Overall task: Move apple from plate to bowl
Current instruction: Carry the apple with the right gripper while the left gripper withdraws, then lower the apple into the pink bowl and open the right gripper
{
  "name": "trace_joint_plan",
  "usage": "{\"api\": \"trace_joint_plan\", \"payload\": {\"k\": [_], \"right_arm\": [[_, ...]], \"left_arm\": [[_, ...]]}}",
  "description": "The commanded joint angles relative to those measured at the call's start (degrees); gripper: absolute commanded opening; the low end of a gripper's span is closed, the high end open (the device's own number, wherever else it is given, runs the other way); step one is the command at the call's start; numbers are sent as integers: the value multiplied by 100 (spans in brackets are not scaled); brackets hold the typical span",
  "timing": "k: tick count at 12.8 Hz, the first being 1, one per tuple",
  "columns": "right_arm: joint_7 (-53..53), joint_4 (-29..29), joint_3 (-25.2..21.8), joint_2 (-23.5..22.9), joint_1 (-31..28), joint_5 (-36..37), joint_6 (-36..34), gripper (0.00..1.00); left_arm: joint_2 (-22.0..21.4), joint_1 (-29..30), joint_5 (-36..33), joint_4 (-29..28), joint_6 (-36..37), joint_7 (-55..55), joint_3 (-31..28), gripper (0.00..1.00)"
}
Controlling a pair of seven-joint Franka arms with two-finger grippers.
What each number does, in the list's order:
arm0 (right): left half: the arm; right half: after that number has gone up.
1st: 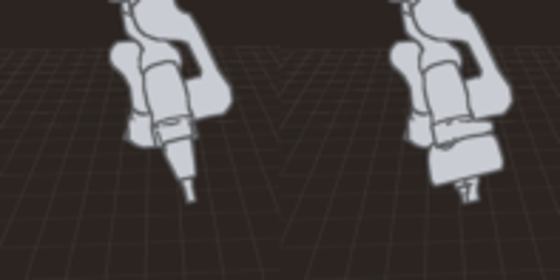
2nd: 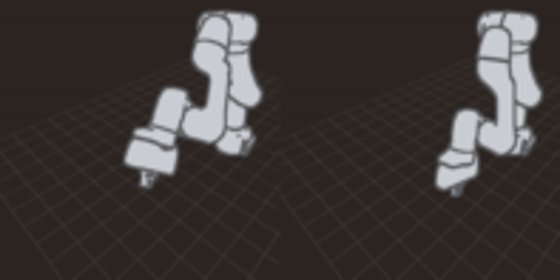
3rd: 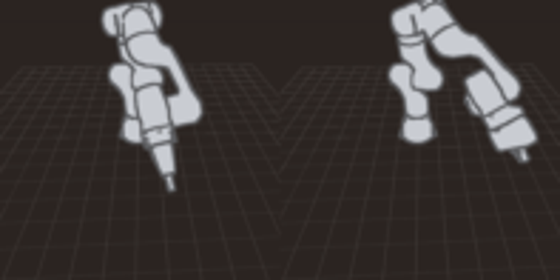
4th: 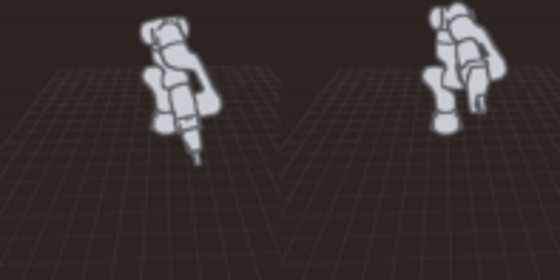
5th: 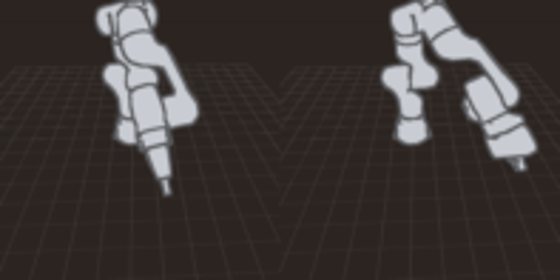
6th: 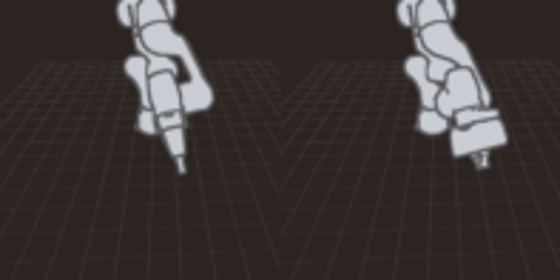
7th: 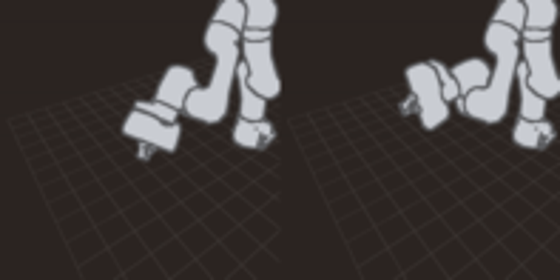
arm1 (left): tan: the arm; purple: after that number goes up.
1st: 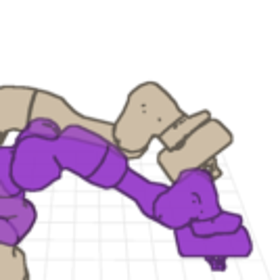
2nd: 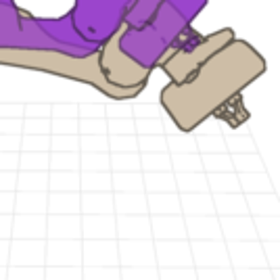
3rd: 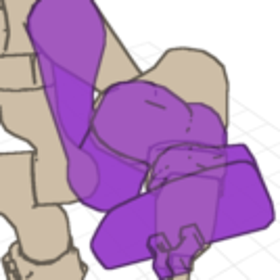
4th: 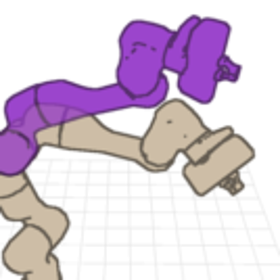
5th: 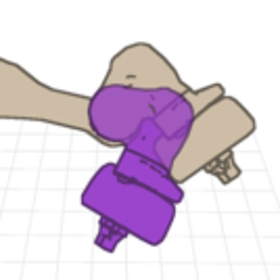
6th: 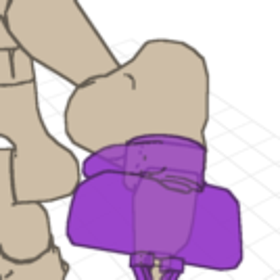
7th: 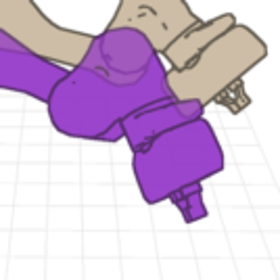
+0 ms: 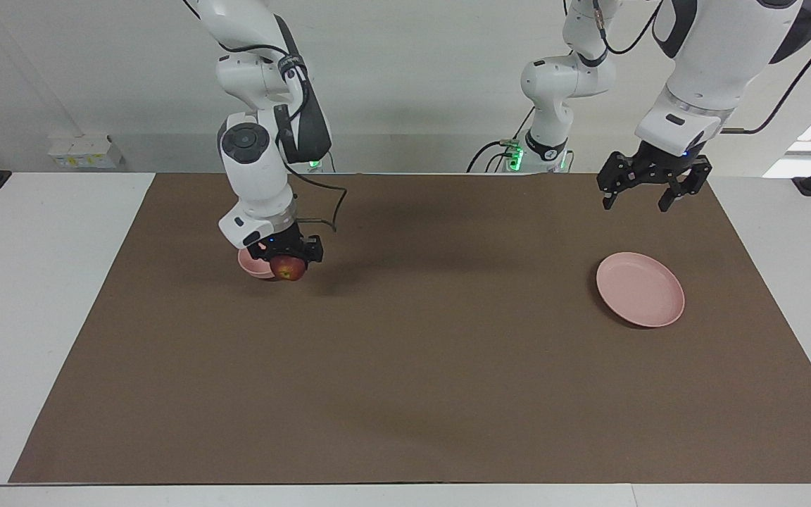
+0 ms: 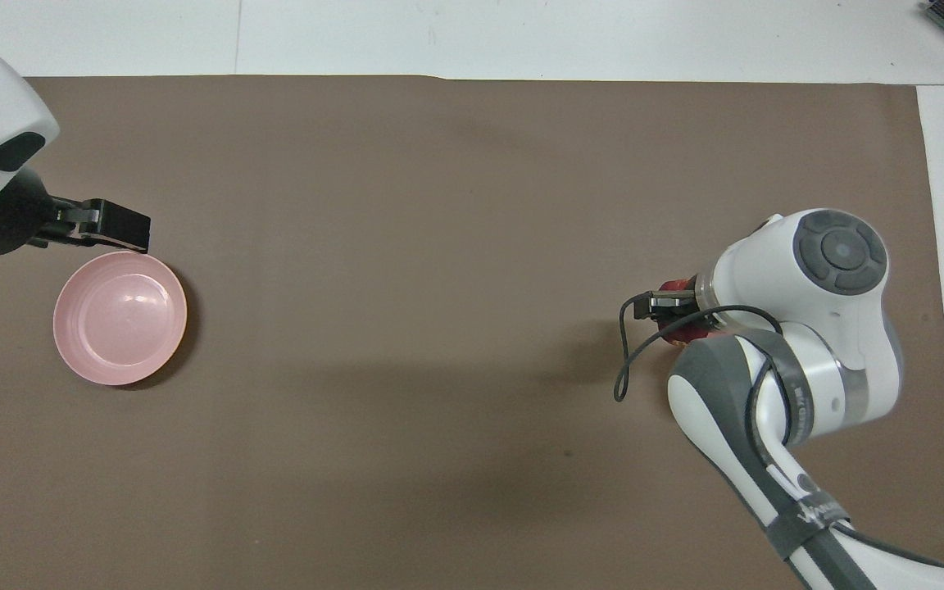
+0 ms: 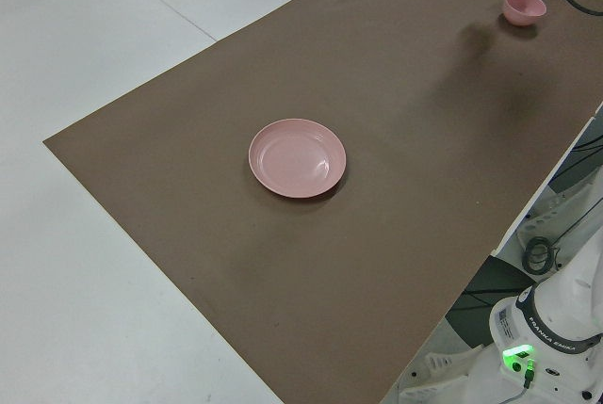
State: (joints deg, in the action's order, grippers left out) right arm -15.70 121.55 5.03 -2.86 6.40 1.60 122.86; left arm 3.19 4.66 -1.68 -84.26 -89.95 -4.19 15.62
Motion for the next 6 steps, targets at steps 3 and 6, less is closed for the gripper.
{"api": "trace_joint_plan", "payload": {"k": [3, 6], "right_arm": [[629, 1342, 42, 715, -578, 130, 606, 23], [779, 1520, 51, 664, -790, 130, 932, 32]], "left_arm": [[-239, -421, -16, 77, 179, 76, -663, 100], [-451, -948, 255, -203, 92, 67, -1367, 100]]}}
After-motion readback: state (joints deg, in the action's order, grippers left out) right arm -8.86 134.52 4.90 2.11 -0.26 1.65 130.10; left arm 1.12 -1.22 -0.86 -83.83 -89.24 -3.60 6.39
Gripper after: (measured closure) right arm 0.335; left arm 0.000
